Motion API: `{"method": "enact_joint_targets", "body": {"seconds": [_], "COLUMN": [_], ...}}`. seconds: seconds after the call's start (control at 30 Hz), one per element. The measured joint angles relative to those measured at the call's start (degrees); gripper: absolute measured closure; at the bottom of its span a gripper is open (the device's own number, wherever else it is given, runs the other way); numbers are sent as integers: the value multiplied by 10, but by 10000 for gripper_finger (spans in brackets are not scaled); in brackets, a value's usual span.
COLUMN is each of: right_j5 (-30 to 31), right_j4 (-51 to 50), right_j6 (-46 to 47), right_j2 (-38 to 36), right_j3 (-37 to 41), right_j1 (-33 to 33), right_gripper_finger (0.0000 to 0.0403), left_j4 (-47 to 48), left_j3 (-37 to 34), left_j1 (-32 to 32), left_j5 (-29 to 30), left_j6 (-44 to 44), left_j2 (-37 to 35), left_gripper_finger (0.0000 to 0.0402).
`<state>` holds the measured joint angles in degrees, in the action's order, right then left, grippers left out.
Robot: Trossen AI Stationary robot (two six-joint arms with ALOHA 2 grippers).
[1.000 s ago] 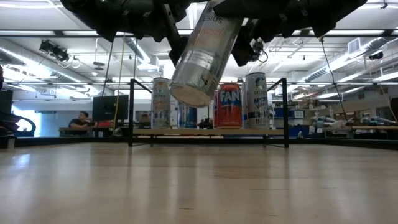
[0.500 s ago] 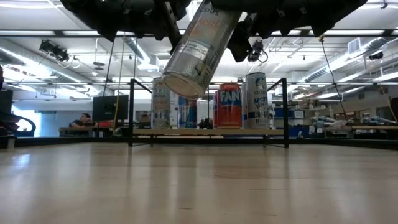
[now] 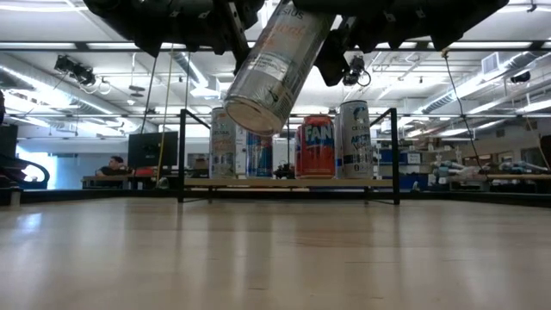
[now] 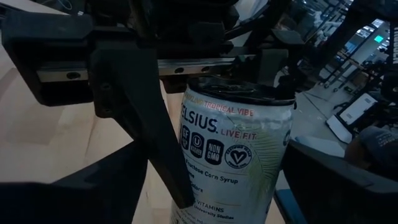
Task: Place canned beverage on shelf
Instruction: Put the white yellow soda can on the shelf aligned with the other white yellow soda can
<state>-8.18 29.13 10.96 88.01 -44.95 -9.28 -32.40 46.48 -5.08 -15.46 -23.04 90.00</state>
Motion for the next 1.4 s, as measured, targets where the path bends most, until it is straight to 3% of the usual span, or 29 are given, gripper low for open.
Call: {"method": "enact_joint_targets", "body": {"seconds": [0.83,1.27,1.4], "right_j5": [-1,32,33], "right_j4": [8,-35,-40], "right_j6": [-1,-9,-10], "right_j2": [0,-40,-49], "right_j3": [0,0,-3], "right_j1": [-3,-11,-11], "right_gripper_finger": [125,125,125], "left_j4": [-3,-12,-17], "left_j3": [0,3,1], "left_j1": [-2,-2,-2], "left_j5": [-6,14,-10], "left_j6": [41,-31,-36], "left_j2": [0,1,2], "left_gripper_finger": [47,47,47]}}
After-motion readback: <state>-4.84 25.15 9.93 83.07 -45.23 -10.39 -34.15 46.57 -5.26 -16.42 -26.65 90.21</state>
